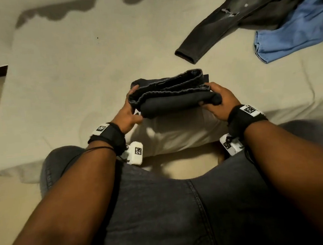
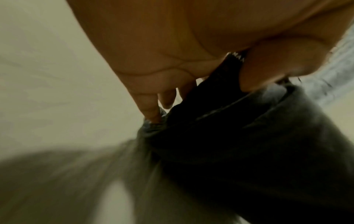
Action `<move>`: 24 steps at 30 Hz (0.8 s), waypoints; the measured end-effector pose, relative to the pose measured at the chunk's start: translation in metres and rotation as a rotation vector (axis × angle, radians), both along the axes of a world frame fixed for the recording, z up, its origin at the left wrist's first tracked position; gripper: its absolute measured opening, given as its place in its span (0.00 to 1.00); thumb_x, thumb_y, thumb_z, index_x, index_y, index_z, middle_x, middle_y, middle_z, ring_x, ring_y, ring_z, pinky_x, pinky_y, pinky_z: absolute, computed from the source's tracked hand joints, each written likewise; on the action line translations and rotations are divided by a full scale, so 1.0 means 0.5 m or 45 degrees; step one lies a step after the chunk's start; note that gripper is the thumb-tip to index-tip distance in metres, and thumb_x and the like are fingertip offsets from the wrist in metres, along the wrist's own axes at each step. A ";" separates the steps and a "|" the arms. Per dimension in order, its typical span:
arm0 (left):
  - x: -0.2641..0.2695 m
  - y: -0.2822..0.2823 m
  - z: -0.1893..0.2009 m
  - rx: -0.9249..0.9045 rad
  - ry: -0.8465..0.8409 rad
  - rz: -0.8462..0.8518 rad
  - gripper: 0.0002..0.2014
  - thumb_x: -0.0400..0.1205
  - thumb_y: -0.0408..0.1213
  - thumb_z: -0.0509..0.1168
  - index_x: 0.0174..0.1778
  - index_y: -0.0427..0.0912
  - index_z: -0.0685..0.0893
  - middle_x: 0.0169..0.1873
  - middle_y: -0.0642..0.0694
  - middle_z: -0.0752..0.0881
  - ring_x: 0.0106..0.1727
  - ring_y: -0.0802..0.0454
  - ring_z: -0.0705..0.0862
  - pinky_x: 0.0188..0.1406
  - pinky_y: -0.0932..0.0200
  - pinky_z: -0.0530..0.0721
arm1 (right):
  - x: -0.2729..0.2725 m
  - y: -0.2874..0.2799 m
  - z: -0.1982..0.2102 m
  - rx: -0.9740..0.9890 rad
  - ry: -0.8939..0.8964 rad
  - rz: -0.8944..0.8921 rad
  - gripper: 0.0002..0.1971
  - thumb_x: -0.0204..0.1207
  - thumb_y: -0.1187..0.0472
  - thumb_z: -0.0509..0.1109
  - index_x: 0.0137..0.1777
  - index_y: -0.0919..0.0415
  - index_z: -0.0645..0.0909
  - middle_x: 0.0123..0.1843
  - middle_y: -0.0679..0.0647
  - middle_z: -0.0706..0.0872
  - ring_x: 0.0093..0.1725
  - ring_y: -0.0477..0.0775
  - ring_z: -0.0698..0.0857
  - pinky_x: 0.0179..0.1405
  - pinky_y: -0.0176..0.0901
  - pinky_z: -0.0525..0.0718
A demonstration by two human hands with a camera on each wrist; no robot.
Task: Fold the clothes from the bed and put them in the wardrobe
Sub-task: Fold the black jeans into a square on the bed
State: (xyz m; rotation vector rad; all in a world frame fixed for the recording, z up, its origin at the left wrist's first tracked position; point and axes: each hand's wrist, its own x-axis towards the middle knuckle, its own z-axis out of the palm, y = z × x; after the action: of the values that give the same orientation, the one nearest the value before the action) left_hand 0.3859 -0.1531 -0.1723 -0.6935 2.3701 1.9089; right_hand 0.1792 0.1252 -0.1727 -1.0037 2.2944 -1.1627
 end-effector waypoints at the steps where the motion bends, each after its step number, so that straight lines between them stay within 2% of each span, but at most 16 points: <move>1: 0.005 0.005 -0.003 -0.173 -0.090 -0.116 0.62 0.65 0.31 0.79 0.89 0.53 0.46 0.86 0.46 0.63 0.82 0.53 0.65 0.77 0.59 0.66 | 0.000 -0.005 0.003 -0.006 -0.054 -0.024 0.20 0.77 0.60 0.79 0.66 0.55 0.79 0.58 0.48 0.86 0.60 0.53 0.84 0.66 0.49 0.82; 3: 0.015 0.018 -0.018 -0.490 -0.242 -0.144 0.74 0.63 0.41 0.89 0.88 0.52 0.35 0.88 0.47 0.54 0.82 0.58 0.56 0.79 0.66 0.57 | 0.001 -0.016 0.003 0.046 -0.055 -0.050 0.17 0.78 0.61 0.78 0.63 0.60 0.78 0.53 0.47 0.85 0.54 0.49 0.84 0.63 0.53 0.84; 4: 0.018 0.030 -0.027 -0.578 -0.274 -0.086 0.71 0.64 0.43 0.88 0.89 0.51 0.39 0.87 0.46 0.57 0.82 0.58 0.56 0.79 0.65 0.59 | 0.002 -0.023 0.004 0.084 -0.055 -0.043 0.18 0.78 0.60 0.78 0.64 0.62 0.78 0.53 0.49 0.85 0.54 0.50 0.84 0.62 0.55 0.84; 5: 0.018 0.037 -0.037 -0.621 -0.289 -0.002 0.60 0.70 0.41 0.85 0.90 0.48 0.51 0.85 0.43 0.66 0.82 0.54 0.62 0.77 0.62 0.65 | 0.002 -0.029 0.006 0.121 -0.046 -0.032 0.19 0.78 0.58 0.78 0.64 0.62 0.77 0.54 0.50 0.86 0.54 0.51 0.84 0.61 0.57 0.84; 6: 0.014 0.037 -0.043 -0.664 -0.294 0.101 0.43 0.76 0.39 0.79 0.86 0.45 0.66 0.79 0.39 0.76 0.80 0.45 0.72 0.72 0.59 0.72 | 0.002 -0.034 0.012 0.145 -0.032 -0.018 0.20 0.77 0.56 0.78 0.64 0.61 0.77 0.54 0.52 0.86 0.54 0.53 0.85 0.60 0.58 0.84; 7: 0.009 0.034 -0.044 -0.722 -0.295 0.204 0.29 0.81 0.38 0.74 0.79 0.43 0.76 0.70 0.35 0.83 0.72 0.37 0.81 0.65 0.55 0.78 | 0.002 -0.037 0.022 0.157 -0.017 -0.011 0.21 0.77 0.53 0.78 0.64 0.61 0.77 0.56 0.53 0.87 0.55 0.54 0.85 0.60 0.59 0.85; 9: -0.001 0.018 -0.029 -0.688 -0.181 0.334 0.20 0.83 0.43 0.71 0.70 0.42 0.82 0.58 0.37 0.88 0.57 0.36 0.87 0.52 0.52 0.81 | 0.002 -0.044 0.056 0.084 0.000 -0.001 0.24 0.76 0.45 0.76 0.64 0.59 0.78 0.58 0.52 0.88 0.58 0.51 0.86 0.62 0.58 0.85; 11: -0.012 0.004 0.021 -0.467 0.144 0.364 0.20 0.82 0.52 0.71 0.67 0.49 0.82 0.58 0.44 0.89 0.55 0.42 0.87 0.52 0.46 0.85 | 0.002 -0.048 0.112 -0.228 -0.152 -0.027 0.26 0.72 0.41 0.77 0.64 0.55 0.81 0.60 0.47 0.89 0.62 0.46 0.86 0.67 0.53 0.84; 12: -0.014 0.003 0.055 -0.371 0.331 0.353 0.18 0.82 0.53 0.69 0.66 0.52 0.81 0.57 0.46 0.89 0.56 0.45 0.87 0.54 0.44 0.87 | -0.001 -0.045 0.143 -0.391 -0.284 -0.037 0.27 0.69 0.42 0.81 0.65 0.54 0.82 0.62 0.48 0.90 0.65 0.47 0.86 0.69 0.52 0.84; 14: -0.021 -0.003 0.117 -0.298 0.555 0.344 0.12 0.85 0.51 0.65 0.64 0.55 0.79 0.52 0.54 0.89 0.53 0.53 0.88 0.51 0.51 0.87 | -0.013 -0.035 0.200 -0.540 -0.531 -0.025 0.30 0.61 0.44 0.88 0.63 0.50 0.87 0.63 0.50 0.91 0.67 0.53 0.87 0.67 0.50 0.85; 15: -0.024 -0.002 0.146 -0.310 0.571 0.336 0.10 0.86 0.50 0.63 0.62 0.56 0.79 0.49 0.57 0.89 0.49 0.56 0.88 0.48 0.56 0.86 | -0.016 -0.029 0.222 -0.559 -0.635 -0.001 0.29 0.58 0.47 0.90 0.61 0.49 0.89 0.61 0.49 0.92 0.66 0.53 0.88 0.64 0.47 0.86; 17: -0.031 -0.007 0.184 -0.315 0.481 0.306 0.09 0.88 0.49 0.62 0.60 0.53 0.82 0.45 0.61 0.90 0.45 0.59 0.88 0.45 0.60 0.86 | -0.027 -0.027 0.237 -0.596 -0.811 0.060 0.26 0.57 0.57 0.90 0.58 0.52 0.90 0.56 0.49 0.93 0.61 0.53 0.90 0.59 0.44 0.87; 19: -0.035 -0.027 0.187 -0.312 0.325 0.272 0.15 0.86 0.55 0.63 0.59 0.50 0.85 0.46 0.56 0.91 0.46 0.54 0.90 0.50 0.52 0.88 | -0.022 -0.041 0.229 -0.595 -0.862 0.039 0.28 0.54 0.55 0.89 0.57 0.57 0.91 0.56 0.53 0.93 0.60 0.55 0.90 0.59 0.47 0.87; 21: -0.045 -0.057 0.162 -0.364 0.162 0.269 0.20 0.82 0.63 0.62 0.55 0.51 0.86 0.45 0.51 0.92 0.47 0.48 0.90 0.54 0.42 0.88 | -0.023 -0.077 0.200 -0.535 -0.799 -0.070 0.27 0.58 0.52 0.85 0.58 0.57 0.89 0.58 0.54 0.93 0.62 0.57 0.90 0.63 0.51 0.86; 22: -0.053 -0.068 0.146 -0.378 0.110 0.285 0.21 0.81 0.64 0.62 0.56 0.52 0.86 0.44 0.51 0.92 0.47 0.48 0.90 0.55 0.41 0.87 | -0.028 -0.097 0.177 -0.490 -0.722 -0.159 0.24 0.62 0.50 0.85 0.58 0.57 0.89 0.59 0.54 0.93 0.62 0.56 0.90 0.65 0.52 0.86; 24: -0.084 -0.089 0.108 -0.365 0.046 0.391 0.24 0.81 0.64 0.62 0.67 0.55 0.83 0.51 0.50 0.92 0.52 0.51 0.90 0.61 0.43 0.86 | -0.064 -0.143 0.115 -0.311 -0.515 -0.370 0.22 0.70 0.43 0.82 0.59 0.54 0.89 0.58 0.50 0.93 0.61 0.51 0.90 0.65 0.49 0.85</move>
State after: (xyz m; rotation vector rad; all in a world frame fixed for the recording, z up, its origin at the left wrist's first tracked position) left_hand 0.3437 -0.1974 -0.1184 -1.1085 2.7274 1.6983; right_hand 0.1470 0.0535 -0.1150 -0.4550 2.0458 -1.6245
